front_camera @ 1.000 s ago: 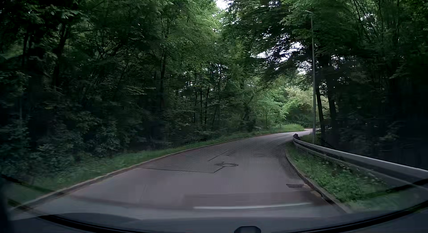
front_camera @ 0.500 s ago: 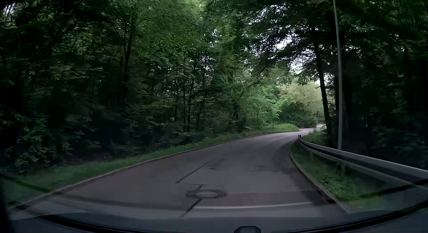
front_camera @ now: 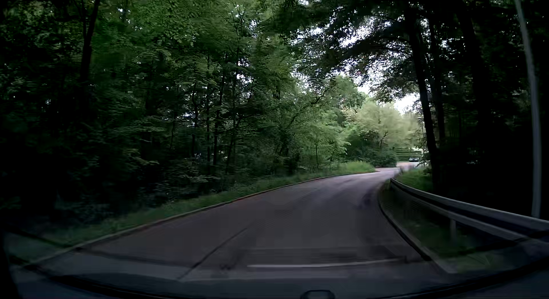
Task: Follow the waypoints while adhering to traffic rules and regulations
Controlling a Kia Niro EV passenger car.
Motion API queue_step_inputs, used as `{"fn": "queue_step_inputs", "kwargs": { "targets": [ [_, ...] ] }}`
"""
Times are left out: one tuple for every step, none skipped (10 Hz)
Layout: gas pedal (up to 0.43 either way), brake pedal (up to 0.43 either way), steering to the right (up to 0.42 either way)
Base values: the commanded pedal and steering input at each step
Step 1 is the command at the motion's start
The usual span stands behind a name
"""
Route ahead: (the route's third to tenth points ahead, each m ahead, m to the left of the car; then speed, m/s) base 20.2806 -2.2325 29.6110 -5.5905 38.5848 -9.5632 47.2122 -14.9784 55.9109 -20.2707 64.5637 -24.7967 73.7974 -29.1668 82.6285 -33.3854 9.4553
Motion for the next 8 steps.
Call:
{"fn": "queue_step_inputs", "kwargs": {
  "targets": [
    [0.039,0.0,0.04],
    [0.039,0.0,0.042],
    [0.028,0.0,0.05],
    [0.039,0.0,0.057],
    [0.039,0.0,0.065],
    [0.039,0.0,0.076],
    [0.039,0.0,0.083],
    [0.039,0.0,0.085]
  ]
}}
